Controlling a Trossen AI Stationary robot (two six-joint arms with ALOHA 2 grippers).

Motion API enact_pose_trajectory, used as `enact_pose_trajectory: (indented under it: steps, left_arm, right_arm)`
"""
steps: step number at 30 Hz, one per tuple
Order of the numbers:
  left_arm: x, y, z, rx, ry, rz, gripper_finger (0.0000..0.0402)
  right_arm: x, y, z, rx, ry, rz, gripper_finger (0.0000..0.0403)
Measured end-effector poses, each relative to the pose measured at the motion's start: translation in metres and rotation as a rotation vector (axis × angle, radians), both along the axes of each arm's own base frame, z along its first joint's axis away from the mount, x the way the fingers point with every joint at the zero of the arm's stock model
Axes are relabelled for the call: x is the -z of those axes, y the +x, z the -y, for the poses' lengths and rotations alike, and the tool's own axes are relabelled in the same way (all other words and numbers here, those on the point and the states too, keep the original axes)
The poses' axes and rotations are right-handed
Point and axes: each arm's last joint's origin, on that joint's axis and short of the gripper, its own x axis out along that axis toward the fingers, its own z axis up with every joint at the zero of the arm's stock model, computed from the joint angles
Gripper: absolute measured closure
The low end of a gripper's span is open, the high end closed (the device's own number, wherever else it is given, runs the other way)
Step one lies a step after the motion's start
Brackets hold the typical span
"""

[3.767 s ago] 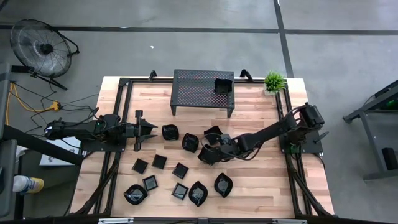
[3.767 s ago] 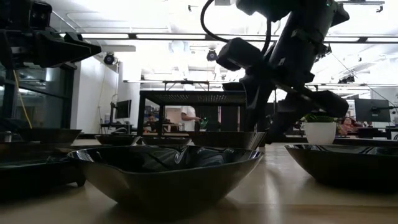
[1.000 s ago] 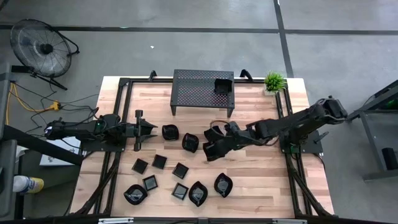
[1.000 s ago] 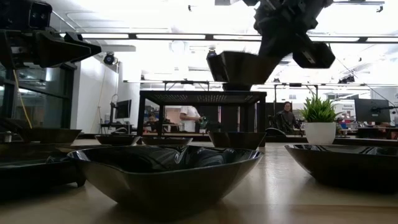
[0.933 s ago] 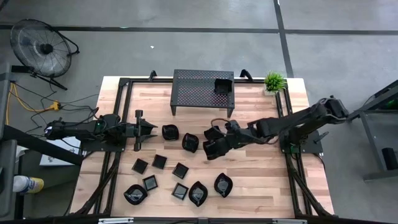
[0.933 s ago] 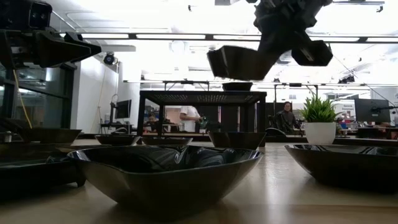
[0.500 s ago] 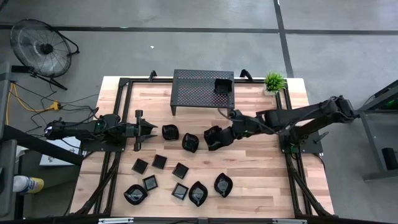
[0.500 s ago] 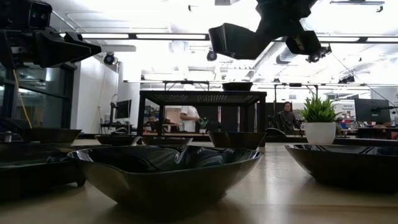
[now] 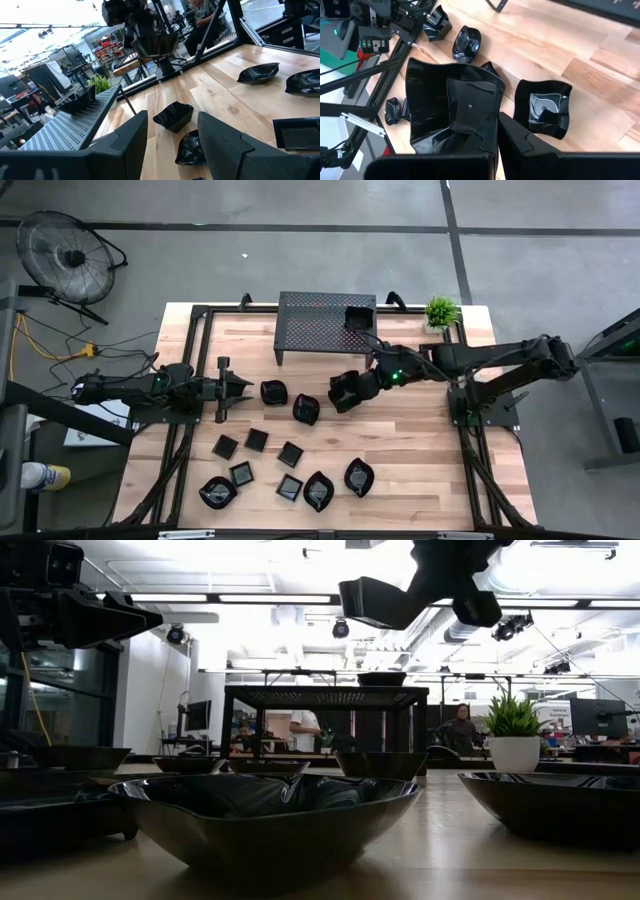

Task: Pick & Place Mini shaped plates
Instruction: Stack the bottom black distorted square plate on top of the black distorted square plates on the shelf

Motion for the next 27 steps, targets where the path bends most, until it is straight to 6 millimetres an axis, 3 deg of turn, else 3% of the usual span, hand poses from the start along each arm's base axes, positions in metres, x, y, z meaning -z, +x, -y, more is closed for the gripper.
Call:
enact_pose_trajectory:
  steps: [27]
  left_arm:
    - [0.000, 0.000, 0.000, 0.000, 0.000, 0.000, 0.0231]
  right_arm:
    - [-0.012, -0.013, 0.034, -0.001, -0.032, 0.046, 0.0403]
